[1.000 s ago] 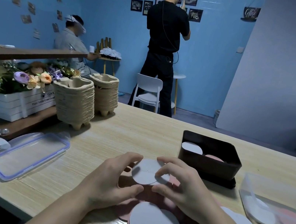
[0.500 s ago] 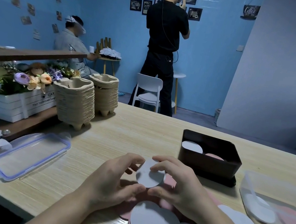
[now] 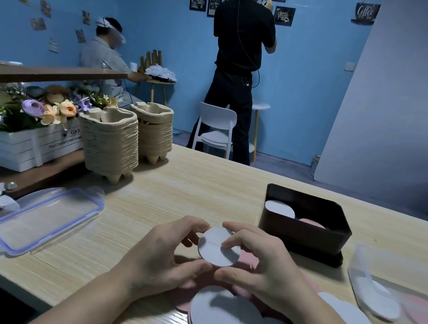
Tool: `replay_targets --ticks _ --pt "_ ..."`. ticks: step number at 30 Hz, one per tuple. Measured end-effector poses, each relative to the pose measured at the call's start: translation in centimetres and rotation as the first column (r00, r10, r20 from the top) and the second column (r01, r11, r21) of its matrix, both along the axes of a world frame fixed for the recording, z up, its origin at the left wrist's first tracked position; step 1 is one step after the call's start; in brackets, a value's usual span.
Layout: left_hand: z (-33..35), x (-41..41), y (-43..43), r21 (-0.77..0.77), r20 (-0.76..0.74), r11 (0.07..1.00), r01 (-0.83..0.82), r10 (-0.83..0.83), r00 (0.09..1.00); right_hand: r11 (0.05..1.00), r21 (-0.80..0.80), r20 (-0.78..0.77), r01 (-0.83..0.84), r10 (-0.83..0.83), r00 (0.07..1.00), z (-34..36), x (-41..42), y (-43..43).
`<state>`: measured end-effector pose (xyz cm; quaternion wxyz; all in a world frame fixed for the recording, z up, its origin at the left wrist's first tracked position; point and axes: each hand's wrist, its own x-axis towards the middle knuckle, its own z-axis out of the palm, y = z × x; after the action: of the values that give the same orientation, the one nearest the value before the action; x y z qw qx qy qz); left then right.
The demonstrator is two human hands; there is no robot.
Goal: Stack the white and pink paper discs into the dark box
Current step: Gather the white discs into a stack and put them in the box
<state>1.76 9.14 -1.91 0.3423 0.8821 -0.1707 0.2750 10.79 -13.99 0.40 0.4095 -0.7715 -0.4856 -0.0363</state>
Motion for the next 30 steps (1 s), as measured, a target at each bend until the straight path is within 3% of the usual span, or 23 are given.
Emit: replay_targets --ticks 18,23,27,30 --pt "0.0 0.1 0.1 0.131 -0.092 0.991 0.020 -0.008 0.996 0.984 -0.174 0.192 0.022 0.012 0.981 0.9 0.0 -0.2" --pt "0.5 -0.6 0.0 0.105 -0.100 0.994 -0.024 0.035 0.994 0.973 -0.213 0.188 0.090 -0.050 0.981 1.8 -1.0 -1.3" --pt "0.4 -1.6 -0.7 0.014 -0.129 1.000 -0.002 0.003 0.992 0.977 -0.173 0.192 0.123 -0.089 0.977 1.8 -2.8 -3.5" --pt "0.2 -2.3 -1.8 0.039 -0.150 0.998 0.039 -0.032 0.988 0.976 -0.153 0.192 0.154 -0.123 0.974 1.4 -3.8 -5.2"
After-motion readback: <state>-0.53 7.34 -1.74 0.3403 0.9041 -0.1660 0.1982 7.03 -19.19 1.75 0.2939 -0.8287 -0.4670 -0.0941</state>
